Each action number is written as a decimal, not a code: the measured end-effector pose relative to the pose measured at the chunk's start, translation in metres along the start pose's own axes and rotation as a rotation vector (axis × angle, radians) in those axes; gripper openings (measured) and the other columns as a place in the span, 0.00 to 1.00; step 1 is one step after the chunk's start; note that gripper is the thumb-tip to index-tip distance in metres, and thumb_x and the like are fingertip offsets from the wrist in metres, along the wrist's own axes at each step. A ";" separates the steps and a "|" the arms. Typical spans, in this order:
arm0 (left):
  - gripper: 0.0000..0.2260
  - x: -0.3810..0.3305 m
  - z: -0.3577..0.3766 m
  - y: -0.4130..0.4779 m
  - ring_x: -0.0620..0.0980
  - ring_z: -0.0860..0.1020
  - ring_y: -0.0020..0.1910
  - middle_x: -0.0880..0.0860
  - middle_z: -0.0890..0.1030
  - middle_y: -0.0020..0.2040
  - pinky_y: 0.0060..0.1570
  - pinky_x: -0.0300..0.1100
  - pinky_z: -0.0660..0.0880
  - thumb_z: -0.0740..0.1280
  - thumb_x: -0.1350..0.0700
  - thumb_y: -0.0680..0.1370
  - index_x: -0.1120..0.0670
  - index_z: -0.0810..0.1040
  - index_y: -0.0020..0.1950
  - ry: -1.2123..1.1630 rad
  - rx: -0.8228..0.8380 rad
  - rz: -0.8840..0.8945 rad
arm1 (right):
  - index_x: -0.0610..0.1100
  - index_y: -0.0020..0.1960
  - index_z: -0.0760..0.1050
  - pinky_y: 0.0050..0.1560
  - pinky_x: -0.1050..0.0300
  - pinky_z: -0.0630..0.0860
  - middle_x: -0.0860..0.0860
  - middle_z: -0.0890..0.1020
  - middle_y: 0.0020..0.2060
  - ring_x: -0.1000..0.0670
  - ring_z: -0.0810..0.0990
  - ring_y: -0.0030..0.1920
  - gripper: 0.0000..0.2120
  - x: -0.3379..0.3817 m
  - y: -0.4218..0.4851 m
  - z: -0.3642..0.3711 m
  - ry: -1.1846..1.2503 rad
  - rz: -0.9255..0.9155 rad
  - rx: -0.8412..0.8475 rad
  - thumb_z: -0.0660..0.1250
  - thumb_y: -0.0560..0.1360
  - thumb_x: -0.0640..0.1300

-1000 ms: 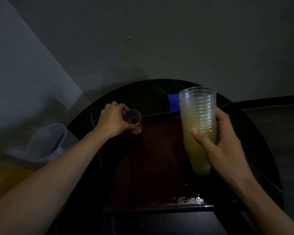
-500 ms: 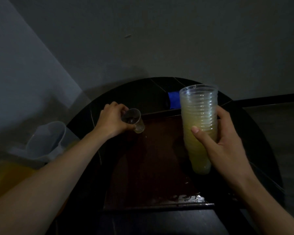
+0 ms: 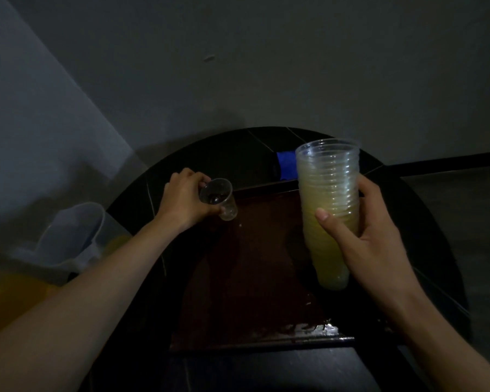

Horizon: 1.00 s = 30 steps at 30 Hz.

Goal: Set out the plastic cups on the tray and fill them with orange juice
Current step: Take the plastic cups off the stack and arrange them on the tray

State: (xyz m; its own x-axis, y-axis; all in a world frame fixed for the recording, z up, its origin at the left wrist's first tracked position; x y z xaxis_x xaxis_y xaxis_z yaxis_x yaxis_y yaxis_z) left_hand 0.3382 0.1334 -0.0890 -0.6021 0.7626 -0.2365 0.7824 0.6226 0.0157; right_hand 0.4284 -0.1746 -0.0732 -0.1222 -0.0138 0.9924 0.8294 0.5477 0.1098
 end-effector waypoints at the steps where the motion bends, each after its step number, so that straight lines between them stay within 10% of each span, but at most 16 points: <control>1: 0.29 0.000 0.000 0.000 0.53 0.70 0.61 0.51 0.73 0.59 0.62 0.50 0.71 0.81 0.44 0.67 0.51 0.78 0.64 0.003 -0.012 0.006 | 0.62 0.71 0.64 0.42 0.73 0.76 0.74 0.77 0.51 0.67 0.79 0.53 0.32 0.000 0.000 0.000 -0.001 0.001 -0.001 0.69 0.69 0.56; 25: 0.42 0.002 0.003 -0.003 0.52 0.68 0.65 0.52 0.72 0.65 0.65 0.53 0.70 0.82 0.41 0.63 0.50 0.73 0.74 -0.151 -0.062 0.084 | 0.62 0.71 0.64 0.44 0.73 0.76 0.73 0.78 0.51 0.67 0.79 0.52 0.33 -0.004 -0.001 0.000 -0.014 -0.005 0.003 0.70 0.68 0.57; 30: 0.18 -0.002 -0.042 -0.008 0.46 0.72 0.56 0.47 0.73 0.55 0.57 0.43 0.70 0.66 0.39 0.75 0.47 0.80 0.60 -0.461 -0.247 0.150 | 0.61 0.72 0.64 0.43 0.74 0.75 0.70 0.78 0.52 0.67 0.79 0.52 0.34 -0.007 0.000 0.001 -0.031 0.004 0.028 0.69 0.68 0.57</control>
State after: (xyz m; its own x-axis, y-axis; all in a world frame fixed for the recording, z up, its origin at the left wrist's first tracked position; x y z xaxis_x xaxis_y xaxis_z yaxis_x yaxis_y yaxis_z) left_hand 0.3268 0.1343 -0.0476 -0.3107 0.7247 -0.6150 0.7602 0.5779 0.2969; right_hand 0.4289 -0.1733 -0.0797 -0.1362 0.0145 0.9906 0.8145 0.5708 0.1037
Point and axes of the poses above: each hand's wrist, its own y-axis towards the middle knuckle, its own z-axis out of the palm, x = y × z, the point moved 9 cm from there along y, towards the middle knuckle
